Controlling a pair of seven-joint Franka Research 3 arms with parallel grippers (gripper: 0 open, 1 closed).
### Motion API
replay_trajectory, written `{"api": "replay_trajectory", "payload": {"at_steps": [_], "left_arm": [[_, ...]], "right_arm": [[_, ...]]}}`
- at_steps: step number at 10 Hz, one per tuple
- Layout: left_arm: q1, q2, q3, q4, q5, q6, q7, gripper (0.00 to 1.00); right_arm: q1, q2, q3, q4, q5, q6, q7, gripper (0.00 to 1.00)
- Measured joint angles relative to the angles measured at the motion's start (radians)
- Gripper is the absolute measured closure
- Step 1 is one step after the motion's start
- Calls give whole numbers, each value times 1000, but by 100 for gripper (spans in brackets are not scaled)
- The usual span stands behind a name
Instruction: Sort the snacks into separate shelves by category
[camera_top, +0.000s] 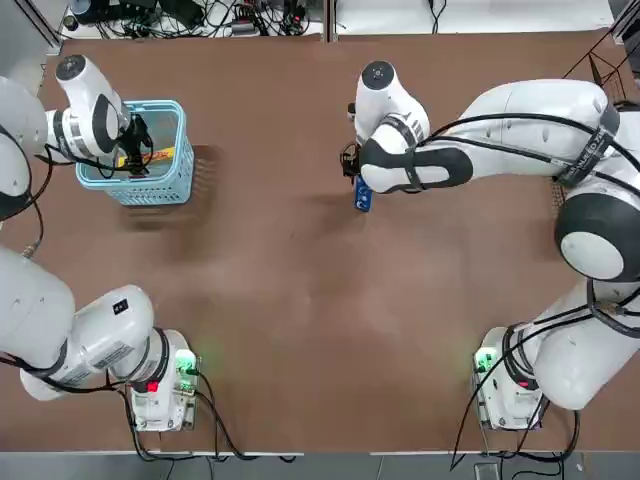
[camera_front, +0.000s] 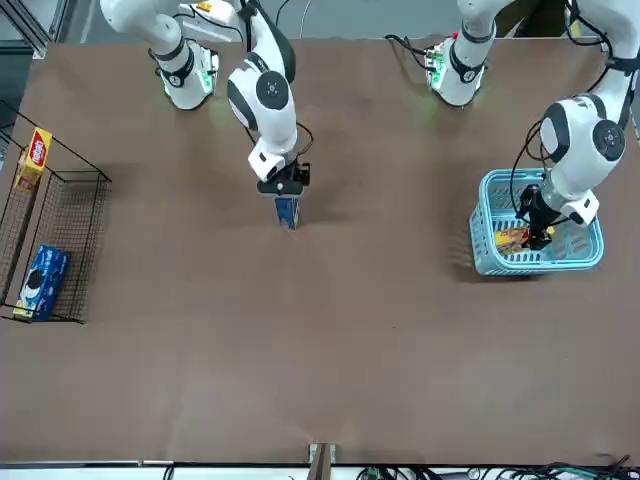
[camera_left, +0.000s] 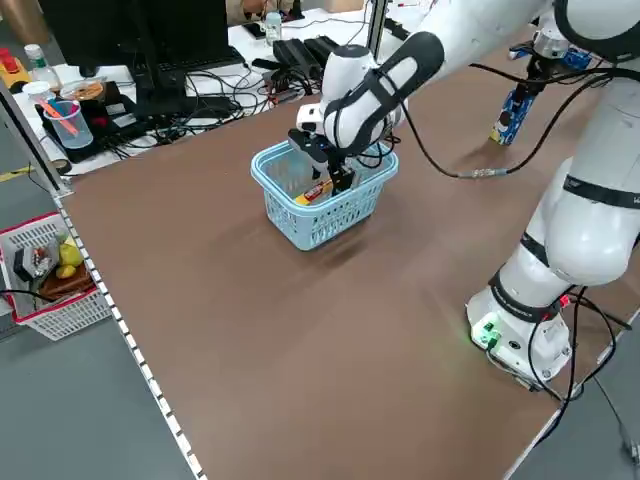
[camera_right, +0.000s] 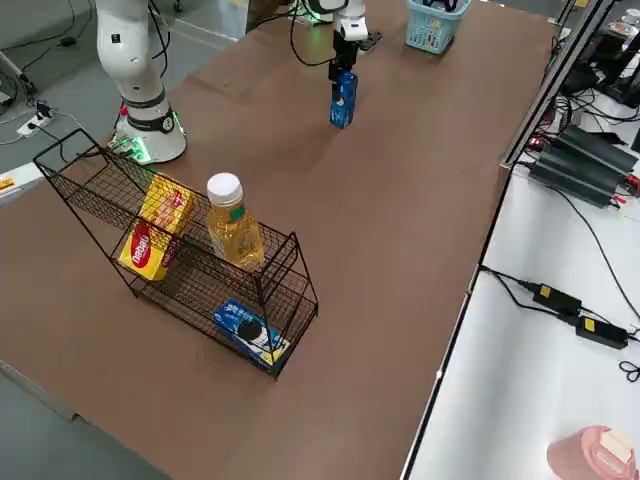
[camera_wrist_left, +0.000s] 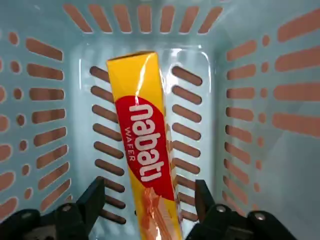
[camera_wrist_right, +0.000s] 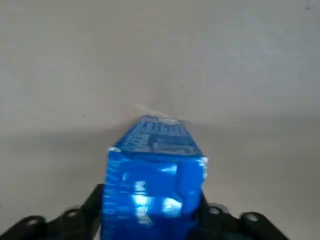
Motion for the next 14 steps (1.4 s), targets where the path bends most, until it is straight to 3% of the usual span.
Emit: {"api": "replay_trajectory", "payload": {"at_steps": [1, 2, 5, 7, 9, 12, 14], "left_arm": [[0, 13, -5, 0, 0, 14, 0, 21], [0, 25, -10, 0, 0, 28, 0, 22], [0, 44, -15, 0, 0, 55, 1, 24], [7, 44, -14, 0, 13, 56, 3, 25], [46, 50, -13, -1, 50, 76, 6, 24], [82, 90, -12, -1, 78, 121, 21, 24], [89, 102, -11, -1, 78, 138, 21, 26]], "right_arm": [[0, -1, -4, 0, -2, -2, 0, 49], [-3, -2, -10, 1, -5, -17, 0, 53], [-79, -19, -23, 35, -192, -232, 2, 53], [-163, -42, -26, 88, -384, -442, -58, 53], [-270, -49, -30, 93, -568, -538, -170, 53], [-401, -43, -32, -14, -800, -543, -217, 53], [-445, -52, -32, -81, -850, -518, -217, 53]]}}
